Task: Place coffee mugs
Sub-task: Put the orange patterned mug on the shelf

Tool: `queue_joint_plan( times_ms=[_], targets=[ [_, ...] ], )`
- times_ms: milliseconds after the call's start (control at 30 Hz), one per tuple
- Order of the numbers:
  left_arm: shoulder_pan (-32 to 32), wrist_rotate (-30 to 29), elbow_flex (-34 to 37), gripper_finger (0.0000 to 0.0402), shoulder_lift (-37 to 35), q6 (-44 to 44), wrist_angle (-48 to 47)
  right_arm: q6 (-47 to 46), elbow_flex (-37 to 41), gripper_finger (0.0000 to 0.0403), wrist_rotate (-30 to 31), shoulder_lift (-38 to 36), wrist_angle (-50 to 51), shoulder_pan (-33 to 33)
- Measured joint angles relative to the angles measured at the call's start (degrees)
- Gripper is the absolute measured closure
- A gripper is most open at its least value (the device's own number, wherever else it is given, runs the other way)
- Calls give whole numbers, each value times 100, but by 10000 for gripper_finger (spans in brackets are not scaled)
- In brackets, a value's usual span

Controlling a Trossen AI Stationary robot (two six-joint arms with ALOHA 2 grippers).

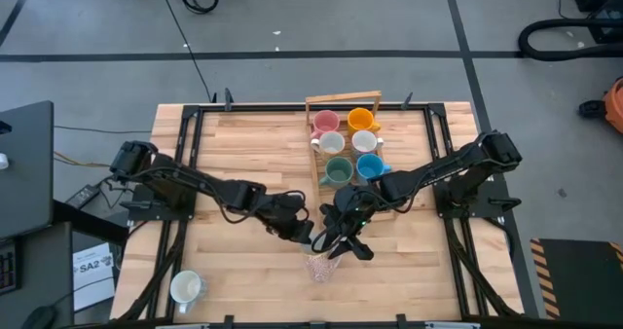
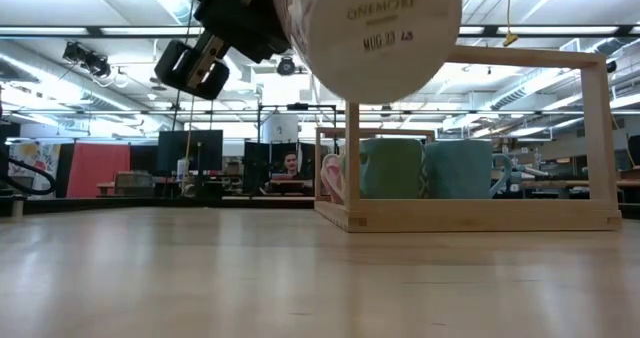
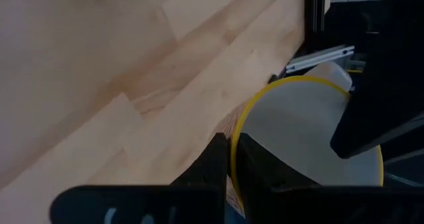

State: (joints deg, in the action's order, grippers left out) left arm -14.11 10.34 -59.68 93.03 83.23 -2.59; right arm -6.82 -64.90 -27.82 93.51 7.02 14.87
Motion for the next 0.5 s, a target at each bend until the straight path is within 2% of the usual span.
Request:
queue_joint_plan(
  times_ms=[333, 500],
  targets=[
    [274, 626, 2, 379, 0, 216, 173, 121, 4, 251, 34, 0, -86, 11],
    [369, 737, 2, 379, 0, 233, 184, 252, 7, 254, 42, 2, -85, 9]
  ],
)
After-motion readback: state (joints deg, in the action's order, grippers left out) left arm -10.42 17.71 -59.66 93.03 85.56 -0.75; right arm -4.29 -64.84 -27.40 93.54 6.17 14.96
